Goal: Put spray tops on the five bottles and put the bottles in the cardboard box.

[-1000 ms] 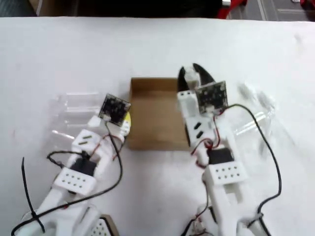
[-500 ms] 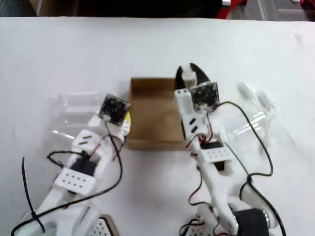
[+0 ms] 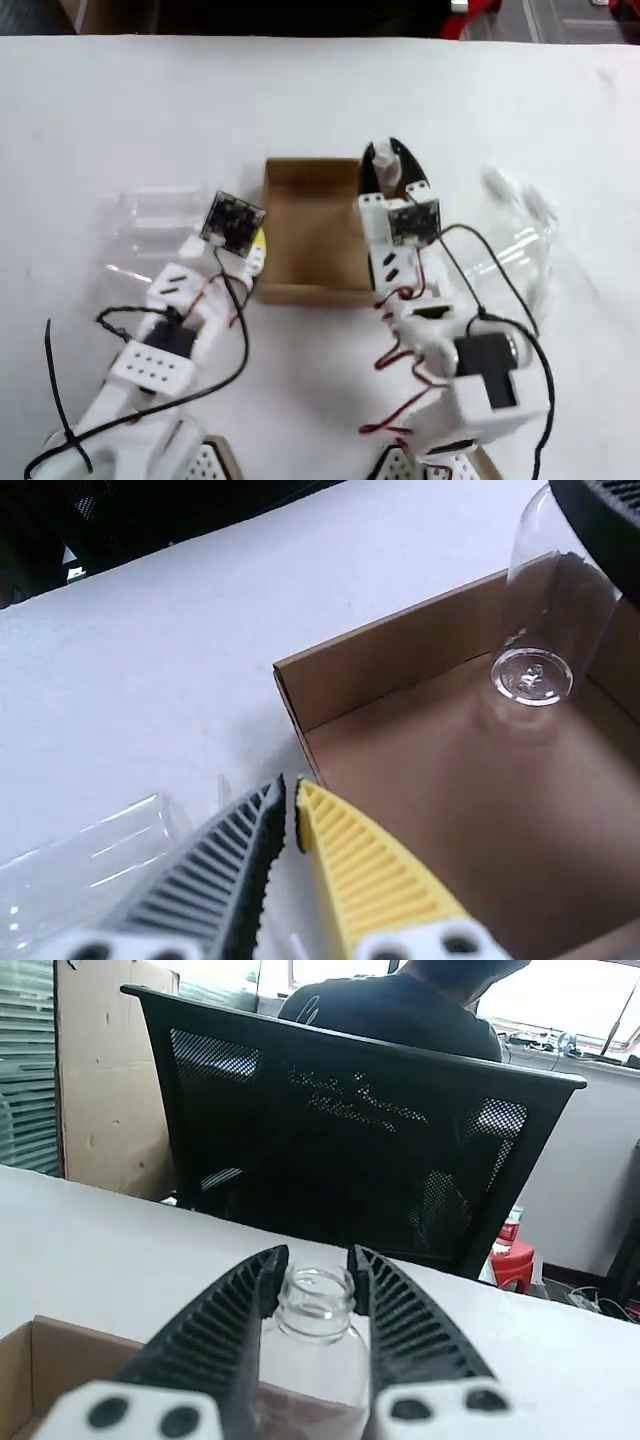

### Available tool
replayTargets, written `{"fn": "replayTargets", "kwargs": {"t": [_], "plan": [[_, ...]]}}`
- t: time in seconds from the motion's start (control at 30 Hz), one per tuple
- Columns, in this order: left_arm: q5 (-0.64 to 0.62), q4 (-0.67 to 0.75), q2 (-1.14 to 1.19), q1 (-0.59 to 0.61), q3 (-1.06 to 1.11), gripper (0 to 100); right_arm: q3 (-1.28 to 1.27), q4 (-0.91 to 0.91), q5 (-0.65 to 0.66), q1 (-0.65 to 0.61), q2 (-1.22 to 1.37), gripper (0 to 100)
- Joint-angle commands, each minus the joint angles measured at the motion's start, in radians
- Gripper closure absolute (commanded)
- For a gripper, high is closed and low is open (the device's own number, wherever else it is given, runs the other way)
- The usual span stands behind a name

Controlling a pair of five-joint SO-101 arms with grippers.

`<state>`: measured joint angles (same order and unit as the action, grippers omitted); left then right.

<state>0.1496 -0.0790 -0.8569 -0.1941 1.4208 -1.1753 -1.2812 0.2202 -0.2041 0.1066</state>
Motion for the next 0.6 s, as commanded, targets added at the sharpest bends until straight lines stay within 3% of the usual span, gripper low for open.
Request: {"fn": "replayTargets", "kwargs": {"t": [0.0,0.57], "plan": [[0.009,0.021,-0.004,-0.015,-0.006,98,0.020,-0.081,0.014,0.010,0.036,98.3],[0.009,0.020,-0.007,-0.015,-0.006,98,0.083,-0.064,0.014,0.021,0.064,98.2]]}}
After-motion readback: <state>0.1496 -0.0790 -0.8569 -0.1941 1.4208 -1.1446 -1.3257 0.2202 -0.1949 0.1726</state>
